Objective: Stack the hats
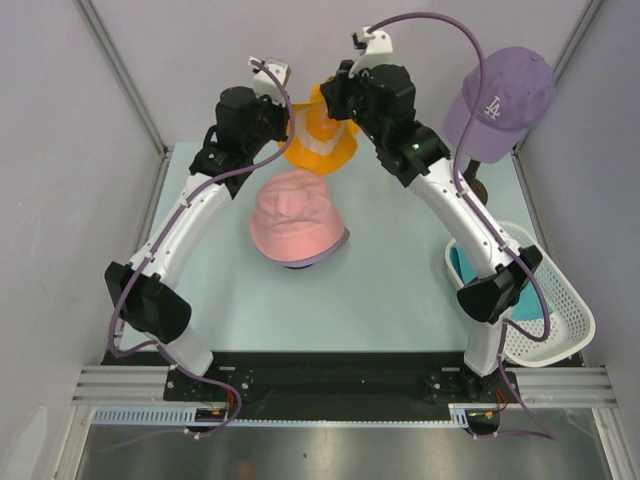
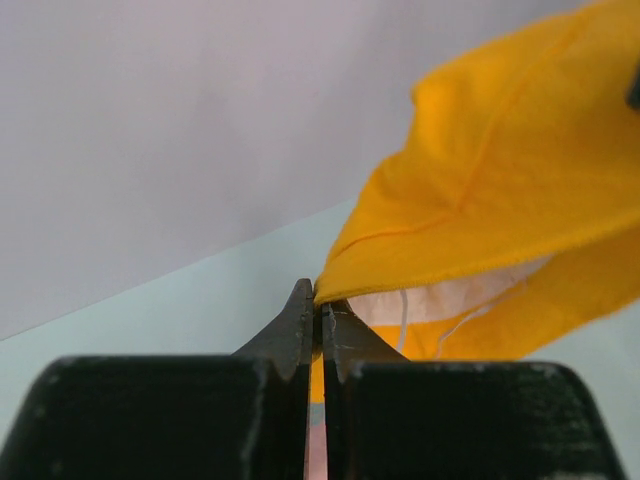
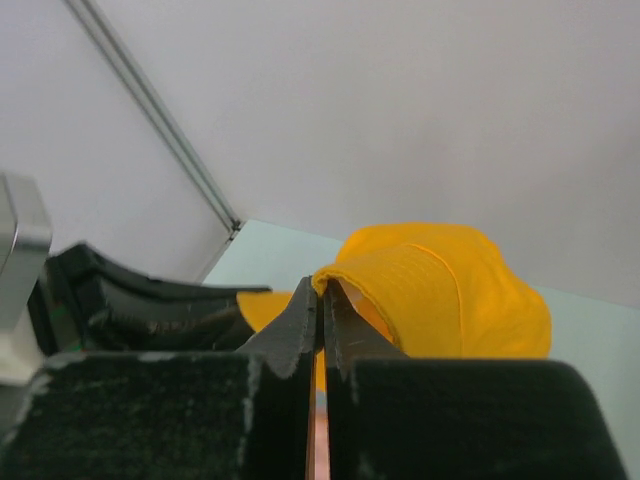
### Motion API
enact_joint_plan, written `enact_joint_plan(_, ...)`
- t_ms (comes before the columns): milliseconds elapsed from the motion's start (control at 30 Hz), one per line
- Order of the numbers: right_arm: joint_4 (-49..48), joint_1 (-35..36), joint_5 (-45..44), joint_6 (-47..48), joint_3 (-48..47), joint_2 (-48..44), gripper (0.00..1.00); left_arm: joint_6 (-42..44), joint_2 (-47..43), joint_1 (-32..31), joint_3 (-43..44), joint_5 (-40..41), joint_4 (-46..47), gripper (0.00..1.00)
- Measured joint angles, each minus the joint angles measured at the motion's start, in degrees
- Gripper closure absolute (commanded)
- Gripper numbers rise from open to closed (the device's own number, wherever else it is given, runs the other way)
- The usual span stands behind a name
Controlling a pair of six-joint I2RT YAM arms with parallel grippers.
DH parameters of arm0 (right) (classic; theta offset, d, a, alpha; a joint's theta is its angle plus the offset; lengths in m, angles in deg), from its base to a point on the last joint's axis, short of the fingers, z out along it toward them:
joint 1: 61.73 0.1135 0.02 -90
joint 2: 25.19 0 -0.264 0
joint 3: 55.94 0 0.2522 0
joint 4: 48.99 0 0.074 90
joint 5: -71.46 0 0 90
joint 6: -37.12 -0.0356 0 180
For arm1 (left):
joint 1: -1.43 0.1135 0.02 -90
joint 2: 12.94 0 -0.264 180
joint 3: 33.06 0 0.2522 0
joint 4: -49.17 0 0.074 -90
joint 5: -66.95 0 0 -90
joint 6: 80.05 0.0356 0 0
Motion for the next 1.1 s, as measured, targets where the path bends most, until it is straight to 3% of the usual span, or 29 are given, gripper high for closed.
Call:
enact_joint_plan(200, -3.04, 3.85, 2.34, 1.92, 2.95, 1.6, 1.0, -1.05, -0.28, 4.72, -1.77, -0.17, 2.05, 1.0)
enact_joint_plan(467, -6.64, 8.83, 4.46, 1.44, 16.9, -2.49, 1.0, -2.12, -10.69, 6.1, -18.16, 1.36, 1.97, 1.0)
enact_joint_plan(633, -7.17, 10.6, 5.14, 0.42, 22.84, -6.38, 1.0, -5.05, -20.26, 6.19, -27.96, 0.9, 1.6, 0.92)
enact_joint_plan(667, -7.37, 10.84, 5.25, 0.31, 23.74, -7.17, 1.0, -5.7, -22.45, 6.25, -29.81, 0.48, 1.44, 0.87)
enact_joint_plan(767, -7.67, 11.32, 5.18, -0.09, 26.38, -9.75, 1.0, -7.5, -29.09, 6.29, -35.04, -1.75, 1.27, 0.5)
enact_joint_plan(800, -7.74, 11.43, 5.14, -0.17, 27.1, -10.51, 1.0, -7.72, -30.71, 6.29, -36.26, -2.45, 1.07, 0.3)
enact_joint_plan(867, -7.78, 11.72, 5.01, -0.52, 28.92, -12.17, 1.0, -8.66, -33.86, 6.38, -38.51, -4.04, 0.09, 0.13)
enact_joint_plan(933, -7.96, 11.89, 4.68, -0.94, 31.32, -13.9, 1.0, -10.21, -36.0, 6.45, -40.04, -5.51, -1.29, 0.08)
enact_joint_plan(1100, -8.15, 12.41, 4.57, -2.73, 38.49, -17.64, 1.0, -13.6, -41.29, 6.49, -43.89, -8.28, -6.1, 0.06)
